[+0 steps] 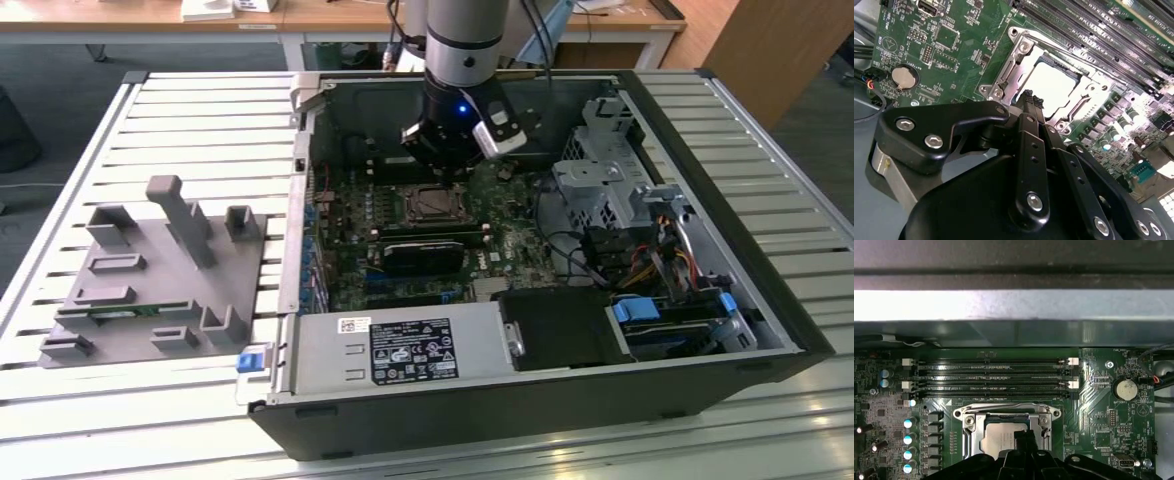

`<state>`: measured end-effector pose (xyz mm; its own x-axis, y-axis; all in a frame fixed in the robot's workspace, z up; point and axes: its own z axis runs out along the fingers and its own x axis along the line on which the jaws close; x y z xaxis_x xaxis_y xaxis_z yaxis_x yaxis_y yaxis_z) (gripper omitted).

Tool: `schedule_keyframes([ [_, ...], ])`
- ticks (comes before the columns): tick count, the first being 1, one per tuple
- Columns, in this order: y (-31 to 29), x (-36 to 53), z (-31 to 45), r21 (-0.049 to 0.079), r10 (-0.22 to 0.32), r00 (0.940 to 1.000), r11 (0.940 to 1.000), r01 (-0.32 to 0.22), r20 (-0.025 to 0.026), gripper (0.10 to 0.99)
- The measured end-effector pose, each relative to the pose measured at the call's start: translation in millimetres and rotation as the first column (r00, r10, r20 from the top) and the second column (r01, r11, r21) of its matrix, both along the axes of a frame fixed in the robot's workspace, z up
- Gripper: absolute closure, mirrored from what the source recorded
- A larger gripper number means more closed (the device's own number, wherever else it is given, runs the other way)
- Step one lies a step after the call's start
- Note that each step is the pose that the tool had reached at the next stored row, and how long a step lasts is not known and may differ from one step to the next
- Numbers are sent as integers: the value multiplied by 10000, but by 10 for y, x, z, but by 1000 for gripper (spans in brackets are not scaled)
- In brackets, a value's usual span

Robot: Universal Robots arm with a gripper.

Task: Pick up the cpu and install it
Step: 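Install the second cpu locking lever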

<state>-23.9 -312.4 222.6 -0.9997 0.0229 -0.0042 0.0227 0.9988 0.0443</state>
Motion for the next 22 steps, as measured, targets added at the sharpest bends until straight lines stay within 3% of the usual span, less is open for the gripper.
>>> schedule_keyframes([
  [11, -53, -1, 5, -3, -2, 10000, 10000, 2, -2, 980],
  [18, -55, 0, 147, -1, 0, 10000, 10000, 0, 0, 980],
  [22, -74, 0, 153, 0, 0, 10000, 10000, 0, -1, 980],
])
